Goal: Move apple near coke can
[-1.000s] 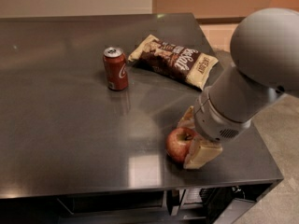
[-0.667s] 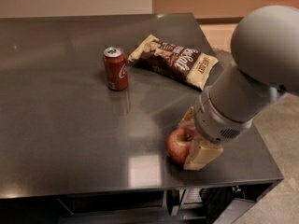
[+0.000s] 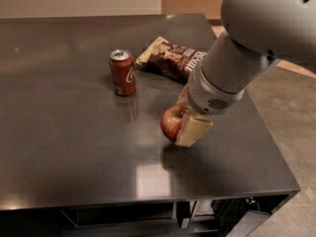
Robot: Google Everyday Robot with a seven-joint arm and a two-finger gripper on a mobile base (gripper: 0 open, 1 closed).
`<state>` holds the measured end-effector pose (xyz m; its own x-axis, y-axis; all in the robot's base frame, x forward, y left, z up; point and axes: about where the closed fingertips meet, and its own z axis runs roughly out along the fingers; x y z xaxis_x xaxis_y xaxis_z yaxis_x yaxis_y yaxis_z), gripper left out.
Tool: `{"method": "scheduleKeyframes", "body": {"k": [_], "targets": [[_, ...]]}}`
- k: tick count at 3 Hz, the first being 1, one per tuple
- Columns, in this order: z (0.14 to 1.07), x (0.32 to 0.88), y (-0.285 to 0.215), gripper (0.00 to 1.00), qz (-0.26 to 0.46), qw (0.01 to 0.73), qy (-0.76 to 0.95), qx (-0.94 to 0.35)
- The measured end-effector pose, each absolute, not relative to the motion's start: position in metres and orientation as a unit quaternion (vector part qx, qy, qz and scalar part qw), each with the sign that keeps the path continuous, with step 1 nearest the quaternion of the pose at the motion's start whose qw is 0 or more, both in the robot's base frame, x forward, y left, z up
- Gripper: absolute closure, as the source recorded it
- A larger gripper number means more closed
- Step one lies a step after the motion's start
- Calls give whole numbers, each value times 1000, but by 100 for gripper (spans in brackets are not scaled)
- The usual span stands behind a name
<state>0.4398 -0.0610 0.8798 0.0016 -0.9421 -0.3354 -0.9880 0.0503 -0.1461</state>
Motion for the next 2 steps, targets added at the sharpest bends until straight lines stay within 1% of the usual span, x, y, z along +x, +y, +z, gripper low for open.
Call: {"method": "scheduleKeyframes", "body": {"k": [2], "targets": [[887, 513, -21, 100, 43, 226, 723, -652]]}}
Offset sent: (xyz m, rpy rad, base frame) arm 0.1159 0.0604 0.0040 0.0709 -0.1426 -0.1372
